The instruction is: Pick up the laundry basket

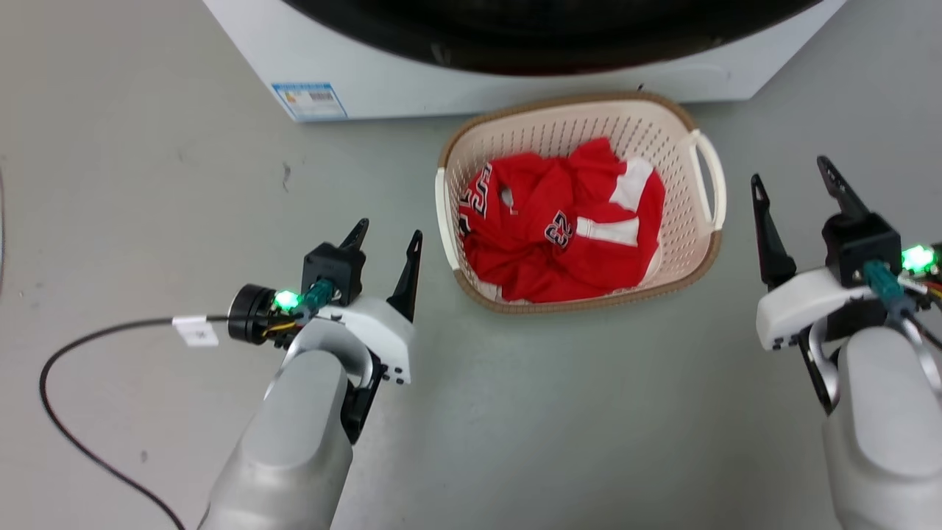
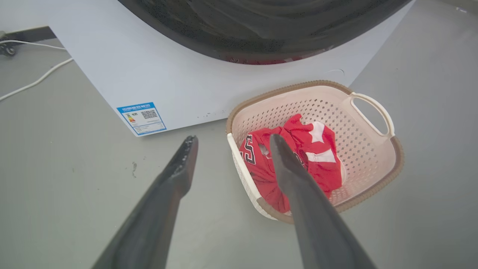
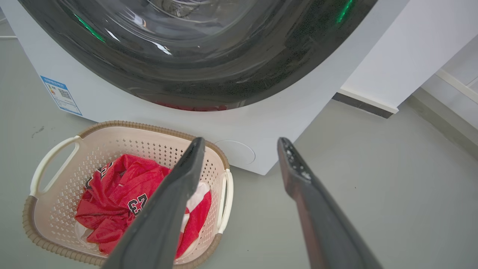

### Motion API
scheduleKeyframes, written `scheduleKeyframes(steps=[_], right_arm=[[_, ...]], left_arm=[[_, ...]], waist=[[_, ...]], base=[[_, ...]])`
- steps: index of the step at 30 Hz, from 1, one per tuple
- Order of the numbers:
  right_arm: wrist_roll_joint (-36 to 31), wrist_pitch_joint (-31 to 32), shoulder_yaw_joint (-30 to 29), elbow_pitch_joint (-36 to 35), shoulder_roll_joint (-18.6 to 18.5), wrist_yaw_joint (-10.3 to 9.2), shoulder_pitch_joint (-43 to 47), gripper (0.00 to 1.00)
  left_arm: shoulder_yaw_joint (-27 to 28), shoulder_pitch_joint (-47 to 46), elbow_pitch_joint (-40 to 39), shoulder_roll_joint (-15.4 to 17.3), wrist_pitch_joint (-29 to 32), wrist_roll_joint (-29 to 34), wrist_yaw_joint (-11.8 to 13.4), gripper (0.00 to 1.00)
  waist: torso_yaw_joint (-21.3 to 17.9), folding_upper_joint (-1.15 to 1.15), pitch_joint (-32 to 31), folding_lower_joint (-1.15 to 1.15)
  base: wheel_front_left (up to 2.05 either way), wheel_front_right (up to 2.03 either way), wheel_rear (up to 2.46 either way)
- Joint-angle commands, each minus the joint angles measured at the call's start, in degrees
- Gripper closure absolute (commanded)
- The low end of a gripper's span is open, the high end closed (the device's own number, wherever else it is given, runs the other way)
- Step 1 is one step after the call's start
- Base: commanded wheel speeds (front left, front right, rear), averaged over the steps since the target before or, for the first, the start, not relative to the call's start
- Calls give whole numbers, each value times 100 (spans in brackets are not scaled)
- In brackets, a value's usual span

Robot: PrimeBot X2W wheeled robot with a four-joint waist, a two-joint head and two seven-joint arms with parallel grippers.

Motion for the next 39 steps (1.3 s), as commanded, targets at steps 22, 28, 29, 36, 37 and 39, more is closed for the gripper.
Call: scheduleKeyframes(steps=[22, 28, 29, 36, 37, 39], right_arm=[[-1016, -12, -96, 3037, -705, -5, -2793, 0], [-1322, -11, -216, 3522, -700, -5, -3385, 0], [-1322, -11, -216, 3522, -700, -5, -3385, 0], [-1624, 91, -244, 3991, -681, -5, -3909, 0], [-1642, 129, -255, 4047, -675, -5, -3973, 0], [-1671, 206, -277, 4142, -693, -5, -4077, 0]], left_arm=[[-1606, -2457, 1828, 11, 336, -1829, -319, 0], [-2010, -2895, 1950, 12, 605, -2306, -334, 0], [-2010, -2895, 1950, 12, 605, -2306, -334, 0], [-2426, -3306, 2040, 11, 1099, -2835, -341, 0], [-2487, -3355, 2018, 10, 1159, -2918, -342, 0], [-2603, -3453, 1997, 12, 1233, -3039, -343, 0]], waist=[[195, 0, 1963, -1], [187, 0, 2274, -1], [187, 0, 2274, -1], [205, 0, 2559, -1], [211, 0, 2601, -1], [235, 0, 2677, -1]], base=[[0, 0, 0], [0, 0, 0], [0, 0, 0], [0, 0, 0], [0, 0, 0], [0, 0, 0]])
